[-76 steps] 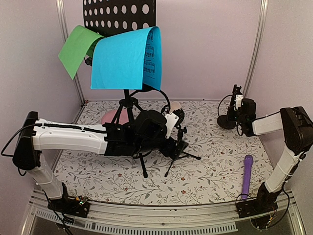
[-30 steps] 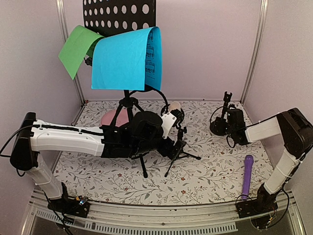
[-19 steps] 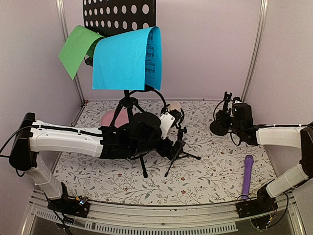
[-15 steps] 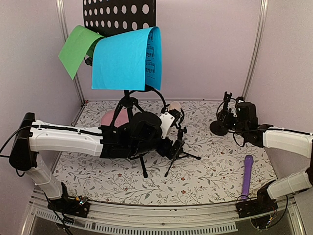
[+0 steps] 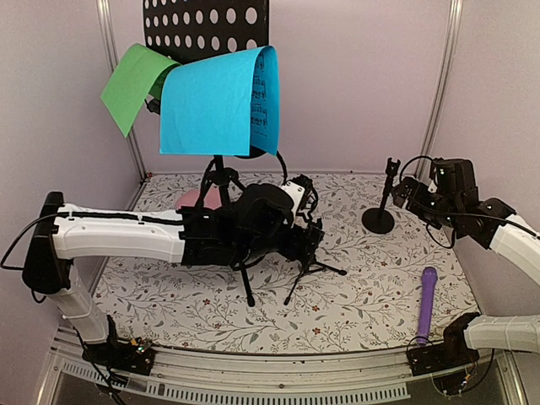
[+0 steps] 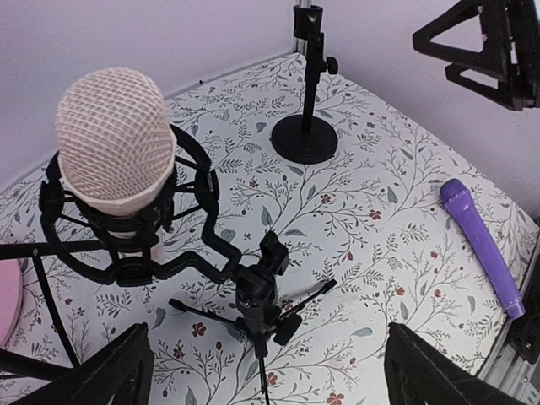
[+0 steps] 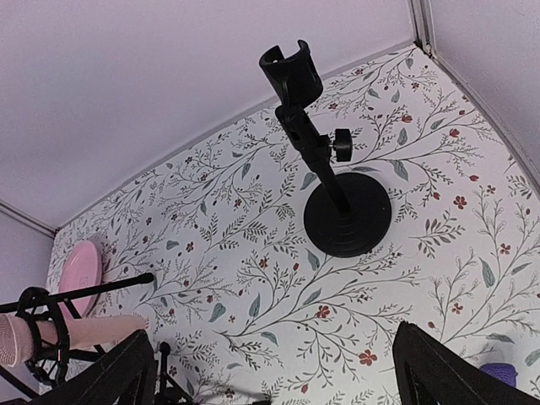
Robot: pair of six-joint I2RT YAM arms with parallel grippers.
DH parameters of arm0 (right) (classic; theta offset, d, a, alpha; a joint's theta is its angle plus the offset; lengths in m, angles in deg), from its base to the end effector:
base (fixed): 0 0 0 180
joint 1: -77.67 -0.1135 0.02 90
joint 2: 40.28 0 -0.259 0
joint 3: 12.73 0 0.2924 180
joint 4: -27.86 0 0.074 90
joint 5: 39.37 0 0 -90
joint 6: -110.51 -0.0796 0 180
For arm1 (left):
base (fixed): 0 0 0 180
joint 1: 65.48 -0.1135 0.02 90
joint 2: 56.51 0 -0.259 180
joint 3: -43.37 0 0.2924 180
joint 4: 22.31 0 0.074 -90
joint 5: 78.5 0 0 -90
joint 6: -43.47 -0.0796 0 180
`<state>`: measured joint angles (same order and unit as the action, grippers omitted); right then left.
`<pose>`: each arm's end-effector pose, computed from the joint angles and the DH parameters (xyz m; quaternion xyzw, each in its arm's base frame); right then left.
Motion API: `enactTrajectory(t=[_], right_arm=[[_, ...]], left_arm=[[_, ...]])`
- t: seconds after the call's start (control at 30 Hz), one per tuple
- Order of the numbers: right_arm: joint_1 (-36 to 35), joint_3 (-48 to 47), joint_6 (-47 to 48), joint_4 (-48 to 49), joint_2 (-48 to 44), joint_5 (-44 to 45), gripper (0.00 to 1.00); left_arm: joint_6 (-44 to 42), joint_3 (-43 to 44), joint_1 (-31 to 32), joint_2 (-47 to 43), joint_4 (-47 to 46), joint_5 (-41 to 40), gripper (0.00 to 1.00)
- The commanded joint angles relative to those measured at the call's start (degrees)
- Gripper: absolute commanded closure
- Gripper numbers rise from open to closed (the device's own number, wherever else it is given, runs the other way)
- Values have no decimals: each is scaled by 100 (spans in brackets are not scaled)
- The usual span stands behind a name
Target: Pack up the instrument practice props
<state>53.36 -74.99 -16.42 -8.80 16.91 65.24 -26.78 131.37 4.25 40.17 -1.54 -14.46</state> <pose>0.2813 0.1050 0.2779 0.1568 0.8537 0.1510 0.4730 0.1941 -0.4250 0.2550 0.2529 0.8106 -0.2080 0.4855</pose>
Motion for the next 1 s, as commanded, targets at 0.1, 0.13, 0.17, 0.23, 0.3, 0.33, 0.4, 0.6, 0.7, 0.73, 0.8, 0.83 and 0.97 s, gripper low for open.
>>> enactTrajectory(t=[0.1,0.13,0.17,0.23,0.3,0.33,0.4,0.6,0.7,0.73,0.8,0.83,0.97], right_arm=[[-25,-132,-91,-445,-158,-741,1],[-23,-143,-101,-432,-162,-834,1],[-23,-148,-90,-425,-176,-915,1],[-26,-163,-58,-428,-245,-1052,1],[-21,-154,-32,-397,-358,-1225,1],[-25,-138,-22,-376,-412,-1316,1],[-21,-132,49,-377,-497,-1459,1],[-25,-138,335,-473,-628,-1567,1],[-22,-142,415,-466,-628,-1656,1],[-24,-146,429,-471,-623,-1681,1],[-23,-142,443,-461,-614,-1719,1],[-21,-139,441,-457,-616,-1731,1],[-21,-71,424,-425,-620,-1764,1]], left_arm=[[1211,1535,491,1335,1393,-1517,6],[1404,1748,511,1507,1637,-1698,6],[1581,1961,517,1796,1869,-1834,8],[2089,2482,532,2148,2467,-2142,12],[2504,2877,555,2449,2994,-2383,15],[2636,3055,569,2582,3265,-2469,15],[2811,3311,604,2812,3531,-2614,17],[3041,3552,717,3065,3755,-3067,30],[3132,3566,713,3089,3774,-3303,36],[3121,3578,710,3099,3763,-3369,37],[3050,3575,688,3089,3678,-3427,40],[2986,3550,678,3081,3601,-3410,41],[2479,3197,647,2948,2873,-3252,49]])
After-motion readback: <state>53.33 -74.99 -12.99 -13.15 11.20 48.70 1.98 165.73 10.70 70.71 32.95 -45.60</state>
